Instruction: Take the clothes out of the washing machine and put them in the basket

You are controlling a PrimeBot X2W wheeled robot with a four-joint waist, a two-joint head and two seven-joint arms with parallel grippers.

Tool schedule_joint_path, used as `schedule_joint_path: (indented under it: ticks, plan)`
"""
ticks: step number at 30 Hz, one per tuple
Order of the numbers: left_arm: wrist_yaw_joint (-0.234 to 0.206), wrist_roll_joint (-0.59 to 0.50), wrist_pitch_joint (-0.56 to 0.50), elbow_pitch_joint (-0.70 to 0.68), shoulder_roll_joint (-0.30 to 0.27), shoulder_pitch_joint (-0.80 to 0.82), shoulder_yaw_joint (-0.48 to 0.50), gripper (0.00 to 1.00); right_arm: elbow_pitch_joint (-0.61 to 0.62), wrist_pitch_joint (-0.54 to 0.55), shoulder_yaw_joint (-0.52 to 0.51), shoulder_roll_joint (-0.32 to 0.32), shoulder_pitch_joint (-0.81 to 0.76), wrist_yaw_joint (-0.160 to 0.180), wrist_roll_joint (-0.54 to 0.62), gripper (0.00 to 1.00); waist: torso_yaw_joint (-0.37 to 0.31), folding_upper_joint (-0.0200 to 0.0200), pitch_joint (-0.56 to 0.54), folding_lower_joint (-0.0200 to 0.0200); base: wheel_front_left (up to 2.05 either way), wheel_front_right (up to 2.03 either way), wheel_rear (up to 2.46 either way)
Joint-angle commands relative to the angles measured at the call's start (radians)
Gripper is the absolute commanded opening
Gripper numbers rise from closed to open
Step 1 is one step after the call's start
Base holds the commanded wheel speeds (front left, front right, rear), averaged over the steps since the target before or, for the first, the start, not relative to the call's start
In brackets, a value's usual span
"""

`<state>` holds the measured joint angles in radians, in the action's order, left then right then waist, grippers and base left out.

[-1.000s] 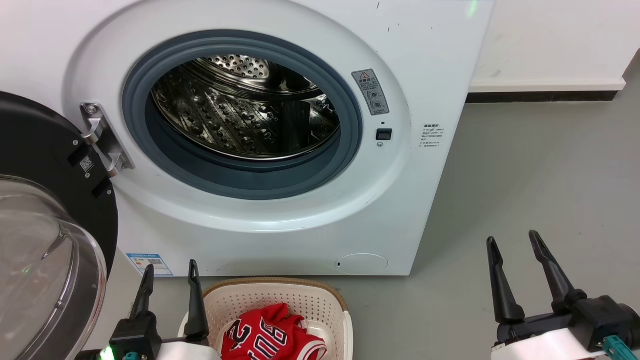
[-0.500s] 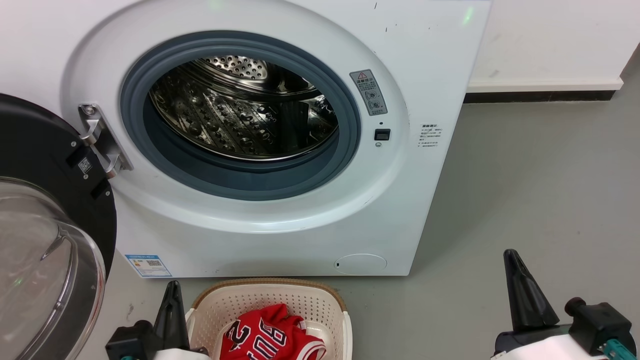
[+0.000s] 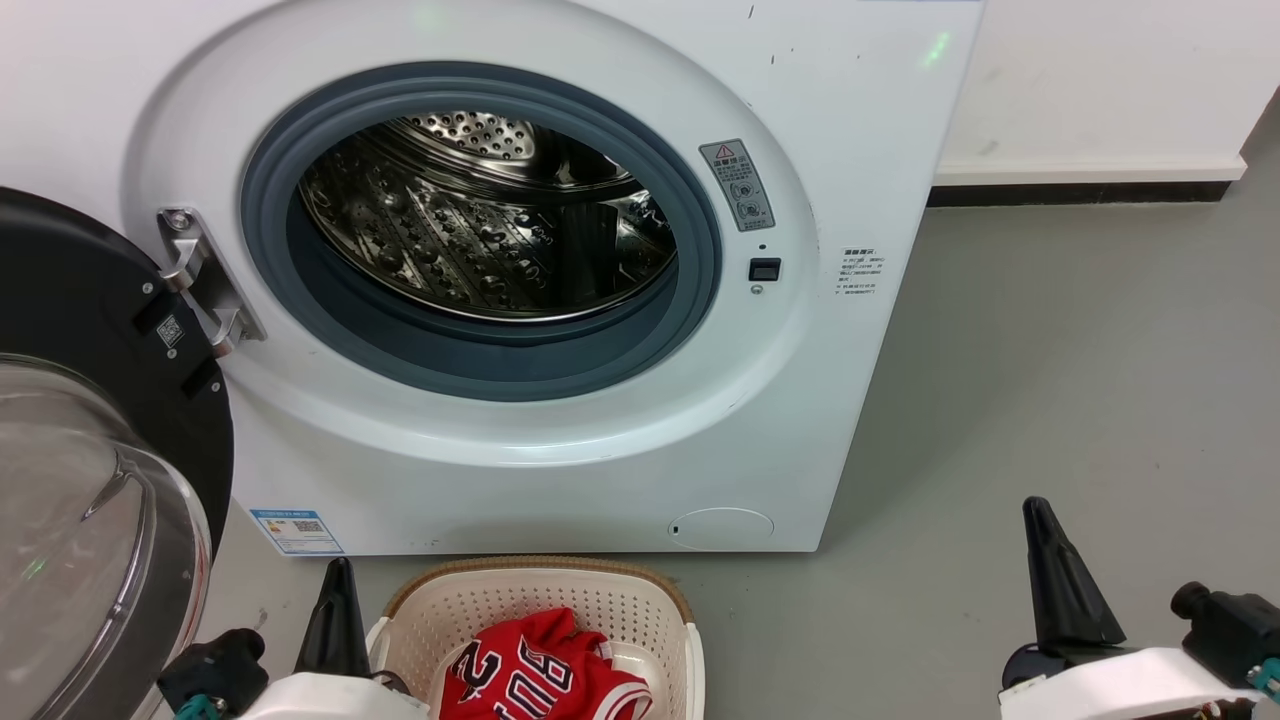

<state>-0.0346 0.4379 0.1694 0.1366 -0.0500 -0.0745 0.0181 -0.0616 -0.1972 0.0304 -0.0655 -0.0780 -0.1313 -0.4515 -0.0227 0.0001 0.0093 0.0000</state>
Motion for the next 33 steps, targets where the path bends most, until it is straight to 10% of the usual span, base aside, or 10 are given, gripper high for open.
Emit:
schedule_joint_path:
  ticks: [1, 33]
  plan:
    - [0.008, 0.045, -0.009, -0.007, -0.001, 0.028, 0.008, 0.00, 0.006, 0.007, -0.003, -0.010, 0.038, 0.000, -0.049, 0.00, 0.000, -0.0001, 0.000, 0.0000, 0.00, 0.00, 0.00]
    - [0.074, 0.513, -0.123, 0.040, -0.001, 0.097, 0.045, 0.00, -0.070, 0.108, -0.031, -0.023, 0.101, 0.000, -0.536, 0.00, 0.007, -0.0001, -0.002, 0.0000, 0.00, 0.00, 0.00]
